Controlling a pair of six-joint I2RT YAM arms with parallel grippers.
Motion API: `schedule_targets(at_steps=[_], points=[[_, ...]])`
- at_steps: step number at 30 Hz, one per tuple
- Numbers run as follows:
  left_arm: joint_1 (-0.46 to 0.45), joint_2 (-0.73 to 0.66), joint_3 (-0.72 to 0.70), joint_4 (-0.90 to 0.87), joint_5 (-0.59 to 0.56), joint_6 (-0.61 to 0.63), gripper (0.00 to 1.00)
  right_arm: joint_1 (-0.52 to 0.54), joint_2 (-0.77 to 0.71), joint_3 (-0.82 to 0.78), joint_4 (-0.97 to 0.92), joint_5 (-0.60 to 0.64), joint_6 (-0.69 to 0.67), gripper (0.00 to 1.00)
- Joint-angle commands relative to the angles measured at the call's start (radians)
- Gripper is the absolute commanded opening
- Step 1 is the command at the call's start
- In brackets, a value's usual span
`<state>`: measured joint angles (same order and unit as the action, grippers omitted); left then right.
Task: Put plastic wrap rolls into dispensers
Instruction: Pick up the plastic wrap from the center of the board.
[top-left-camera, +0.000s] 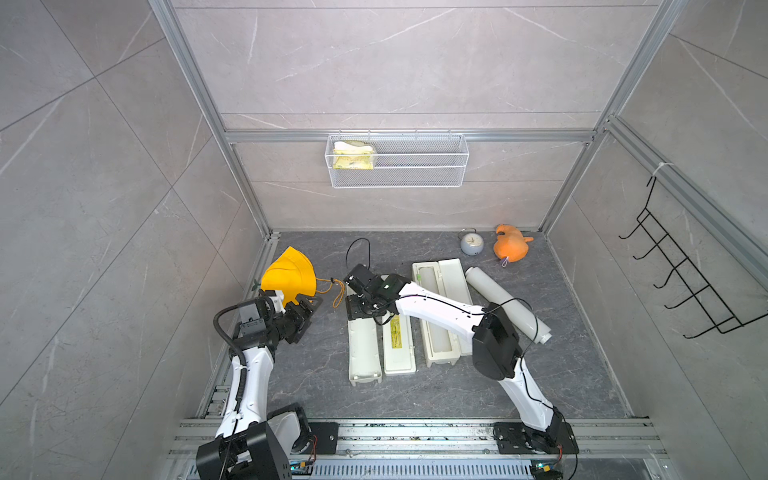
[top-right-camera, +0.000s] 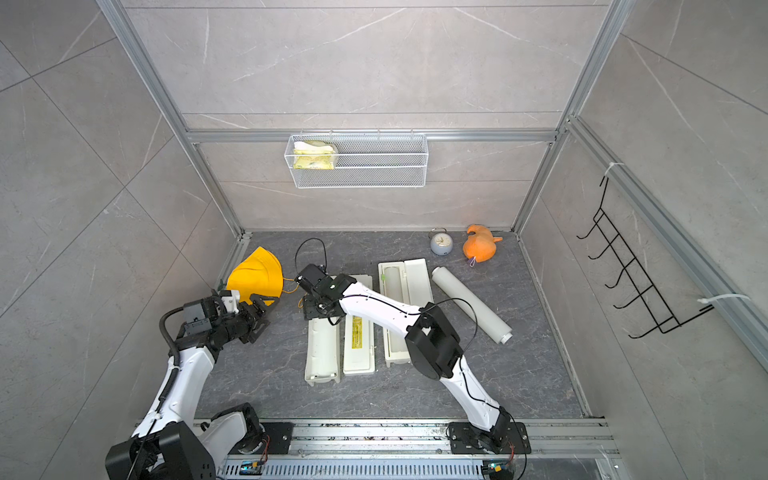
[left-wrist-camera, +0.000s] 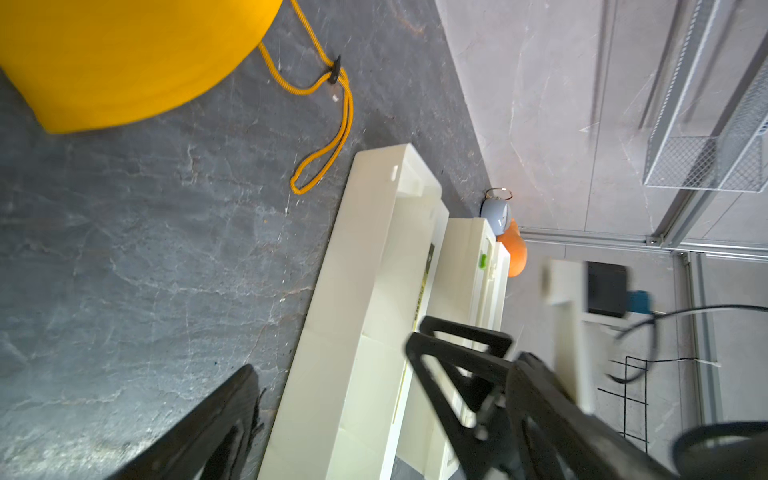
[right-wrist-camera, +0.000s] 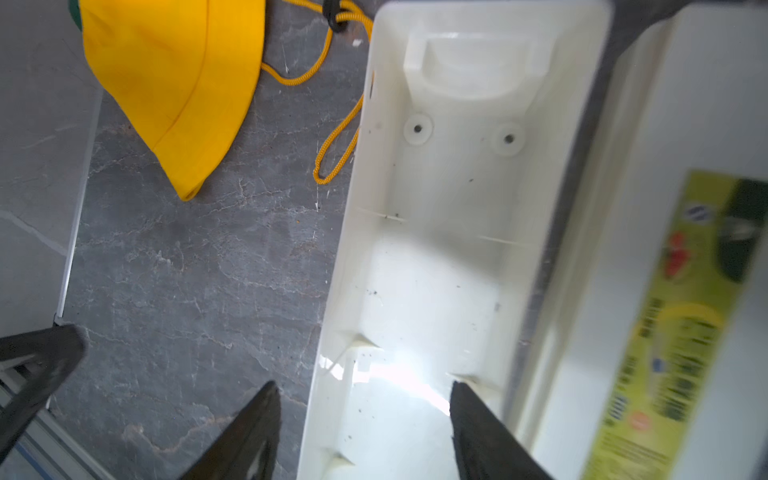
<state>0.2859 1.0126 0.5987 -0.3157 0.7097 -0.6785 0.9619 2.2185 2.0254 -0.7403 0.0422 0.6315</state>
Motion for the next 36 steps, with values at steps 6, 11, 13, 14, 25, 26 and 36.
schedule_targets(at_steps=[6,11,13,14,25,26,36], points=[[-0.209,0.044,-0.007,-0.044,-0.181,0.009,0.91,-0.256,-0.415,-0.313,-0.141,-0.010,-0.422,0.76],[-0.284,0.092,0.007,-0.046,-0.244,0.000,0.91,-0.438,-0.567,-0.472,-0.218,0.098,-0.597,0.86],[-0.292,0.111,0.015,-0.048,-0.250,-0.002,0.91,-0.550,-0.592,-0.514,-0.215,0.058,-0.616,0.86],[-0.297,0.122,0.021,-0.052,-0.257,-0.003,0.91,-0.601,-0.598,-0.535,-0.205,0.053,-0.628,0.86],[-0.324,0.212,0.121,-0.133,-0.271,0.044,0.91,-0.848,-0.321,-0.530,-0.191,0.172,-0.840,0.88],[-0.324,0.218,0.131,-0.138,-0.270,0.046,0.91,-0.853,-0.296,-0.519,-0.182,0.153,-0.863,0.88],[-0.324,0.287,0.193,-0.168,-0.272,0.069,0.91,-0.907,-0.125,-0.427,-0.179,0.102,-0.994,0.88]])
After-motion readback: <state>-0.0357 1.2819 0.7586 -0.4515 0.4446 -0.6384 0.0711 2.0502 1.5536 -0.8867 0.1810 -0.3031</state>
